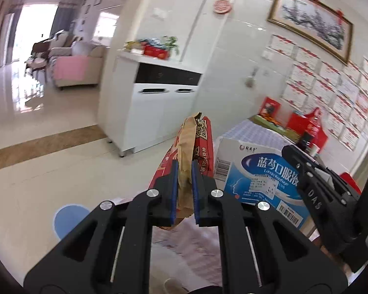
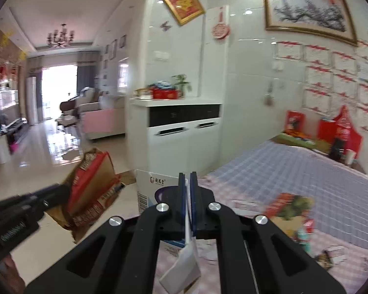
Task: Collect trash
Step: 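Carry the red bag and blue-white box over the blue bin with both tools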
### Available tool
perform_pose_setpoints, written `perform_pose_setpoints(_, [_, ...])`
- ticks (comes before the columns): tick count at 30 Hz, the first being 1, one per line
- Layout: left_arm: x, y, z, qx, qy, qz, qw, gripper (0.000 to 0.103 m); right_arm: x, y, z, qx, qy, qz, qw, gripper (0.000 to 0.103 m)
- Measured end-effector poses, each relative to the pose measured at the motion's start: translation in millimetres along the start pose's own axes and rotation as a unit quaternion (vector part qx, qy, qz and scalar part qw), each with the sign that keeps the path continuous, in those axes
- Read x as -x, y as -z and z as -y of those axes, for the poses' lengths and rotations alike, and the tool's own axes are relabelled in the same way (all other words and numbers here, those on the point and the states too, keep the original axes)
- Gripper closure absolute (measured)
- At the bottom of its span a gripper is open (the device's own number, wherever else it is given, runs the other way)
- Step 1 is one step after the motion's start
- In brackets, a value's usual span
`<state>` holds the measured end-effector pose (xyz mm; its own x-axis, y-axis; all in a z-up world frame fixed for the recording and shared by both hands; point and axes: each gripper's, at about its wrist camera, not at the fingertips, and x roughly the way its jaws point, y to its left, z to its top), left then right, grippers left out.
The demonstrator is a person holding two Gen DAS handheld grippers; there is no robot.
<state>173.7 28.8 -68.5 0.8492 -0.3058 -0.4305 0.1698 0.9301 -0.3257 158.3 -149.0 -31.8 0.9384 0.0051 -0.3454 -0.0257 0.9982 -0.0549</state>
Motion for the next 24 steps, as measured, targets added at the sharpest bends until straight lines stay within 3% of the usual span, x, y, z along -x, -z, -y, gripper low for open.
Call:
perform_pose_setpoints(6, [2, -1, -74, 0.037, -0.067, -0.004, 0.9970, 0.093, -35, -7, -78, 0.023, -0.084, -0.014, 0.996, 0.099])
perform_pose_setpoints(11, [-7, 4, -141, 0.071, -0.130, -0.022, 0.9888, 0.093, -79, 2, -150, 0.043, -0.147, -0.045, 0.987, 0.099])
perform_pose_setpoints(18, [-41, 28, -238, 0.136, -0.202, -0.055, 0.9683, 0.093, -156, 39, -235, 0.068, -0.199, -0.112, 0.971, 0.099])
perform_pose_setpoints(24, [-75, 45, -285, 0.159, -0.239, -0.088, 0.9539, 0.093, -221, 80, -284, 0.076, -0.223, -0.171, 0.957, 0.099])
